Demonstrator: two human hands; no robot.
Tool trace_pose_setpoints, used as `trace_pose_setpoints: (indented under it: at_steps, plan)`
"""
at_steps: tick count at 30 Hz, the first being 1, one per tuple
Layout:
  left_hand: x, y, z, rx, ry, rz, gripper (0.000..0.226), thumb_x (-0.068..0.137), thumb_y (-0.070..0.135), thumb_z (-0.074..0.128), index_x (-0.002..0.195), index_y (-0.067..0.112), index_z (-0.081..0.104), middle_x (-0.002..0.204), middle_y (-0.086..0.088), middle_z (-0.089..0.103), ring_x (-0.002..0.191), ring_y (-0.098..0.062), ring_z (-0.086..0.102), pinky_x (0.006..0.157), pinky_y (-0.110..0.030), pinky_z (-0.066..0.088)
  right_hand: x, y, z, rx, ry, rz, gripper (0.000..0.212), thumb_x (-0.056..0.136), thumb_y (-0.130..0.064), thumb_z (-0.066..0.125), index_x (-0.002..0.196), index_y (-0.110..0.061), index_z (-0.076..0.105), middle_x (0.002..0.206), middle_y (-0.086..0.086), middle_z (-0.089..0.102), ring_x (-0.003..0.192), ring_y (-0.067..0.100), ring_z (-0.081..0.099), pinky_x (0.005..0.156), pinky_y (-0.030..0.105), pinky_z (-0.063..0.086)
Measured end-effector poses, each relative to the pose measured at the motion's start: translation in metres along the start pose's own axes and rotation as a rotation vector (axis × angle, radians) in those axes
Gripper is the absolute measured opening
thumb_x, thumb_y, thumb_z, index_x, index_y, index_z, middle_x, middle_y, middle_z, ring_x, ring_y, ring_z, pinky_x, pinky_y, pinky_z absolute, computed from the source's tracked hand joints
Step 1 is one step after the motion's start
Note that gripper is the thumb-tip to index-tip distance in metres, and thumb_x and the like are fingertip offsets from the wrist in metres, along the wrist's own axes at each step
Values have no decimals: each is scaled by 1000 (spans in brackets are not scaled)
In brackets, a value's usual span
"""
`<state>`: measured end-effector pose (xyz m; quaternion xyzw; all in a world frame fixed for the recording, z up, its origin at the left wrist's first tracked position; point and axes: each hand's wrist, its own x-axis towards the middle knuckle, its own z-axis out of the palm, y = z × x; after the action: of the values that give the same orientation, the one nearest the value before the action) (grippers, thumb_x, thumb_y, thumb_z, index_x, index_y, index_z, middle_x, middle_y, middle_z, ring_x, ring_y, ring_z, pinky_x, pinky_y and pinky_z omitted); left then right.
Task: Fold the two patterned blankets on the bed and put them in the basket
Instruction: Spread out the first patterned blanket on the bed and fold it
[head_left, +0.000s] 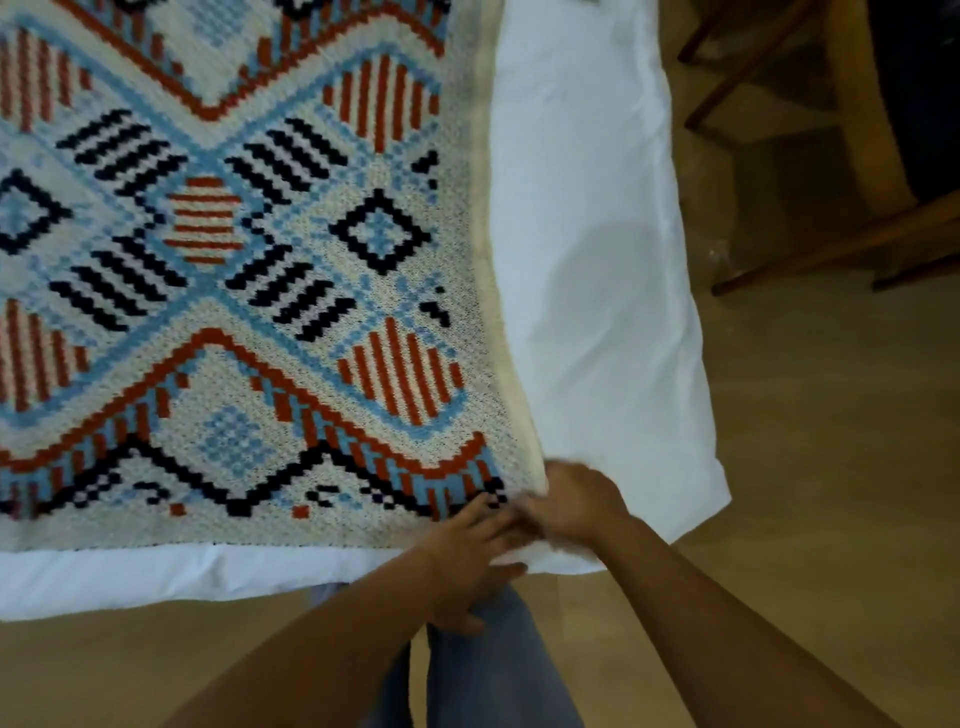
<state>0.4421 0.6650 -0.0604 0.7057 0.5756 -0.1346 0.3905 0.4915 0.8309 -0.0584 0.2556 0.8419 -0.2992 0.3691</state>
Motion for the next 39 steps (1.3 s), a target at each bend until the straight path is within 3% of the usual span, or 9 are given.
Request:
trace_pose_setpoints:
  at_steps: [4, 9, 17, 22, 25, 30, 33, 37, 39]
  plan:
    - [16, 8, -2, -94, 91, 3, 79, 83, 55, 50, 144, 12, 25, 156, -14, 7, 143, -29, -7, 111, -52, -10, -7, 21, 0, -127, -111, 32, 23, 84, -48, 50, 82, -26, 55, 103, 4, 65, 94, 26, 61, 68, 26, 37]
    - [15, -32, -24, -185, 338, -15, 57, 91, 40, 40, 138, 8, 37, 148, -14, 31, 139, -26, 17, 115, -38, 5, 13, 2, -25, 5, 67, 64, 41, 84, -43, 53, 54, -20, 37, 56, -6, 45, 63, 21, 48, 46, 23, 24]
    - [-9, -150, -77, -189, 570, -183, 49, 96, 34, 30, 140, 13, 33, 148, -7, 31, 140, -20, 17, 114, -37, 2, 82, -73, -84, 387, 302, 79, 26, 89, -40, 53, 87, -15, 60, 86, -3, 62, 81, 18, 57, 71, 29, 44]
    - [-26, -264, -127, -246, 686, -413, 49, 97, 34, 32, 141, 14, 30, 147, -4, 32, 136, -22, 24, 113, -35, 10, 166, -144, -158, 602, 421, 114, 26, 88, -35, 56, 72, -15, 52, 68, -3, 52, 67, 17, 49, 59, 29, 38]
    - [-24, -306, -162, -351, 794, -556, 46, 94, 31, 39, 137, 15, 36, 140, -3, 40, 130, -23, 32, 106, -36, 25, 208, -175, -201, 778, 487, 154, 28, 84, -36, 60, 86, -8, 59, 81, 4, 61, 75, 21, 57, 68, 35, 47]
    - [-11, -370, -211, -413, 959, -777, 36, 94, 31, 40, 125, 15, 48, 126, -4, 51, 117, -22, 43, 96, -33, 34, 272, -203, -274, 993, 511, 187, 29, 82, -37, 63, 94, -11, 56, 87, 3, 58, 70, 11, 51, 57, 26, 40]
    - [-8, -413, -233, -364, 920, -819, 40, 95, 31, 38, 132, 16, 43, 135, -5, 45, 124, -25, 38, 99, -39, 32, 302, -209, -314, 1024, 550, 179, 26, 83, -35, 65, 88, -13, 51, 73, -5, 50, 63, 8, 46, 49, 22, 36]
    - [3, -466, -263, -313, 847, -782, 56, 95, 37, 40, 145, 18, 23, 152, -5, 24, 133, -28, 29, 103, -44, 32, 339, -214, -350, 1064, 520, 126, 43, 87, -35, 60, 122, -11, 50, 103, -2, 56, 96, 17, 53, 75, 28, 46]
    - [11, -481, -276, -345, 819, -780, 71, 92, 42, 45, 148, 22, 5, 156, -5, 9, 136, -29, 27, 99, -44, 38, 350, -217, -362, 1059, 544, 76, 36, 90, -27, 57, 121, -11, 54, 108, 2, 61, 94, 16, 58, 77, 27, 47]
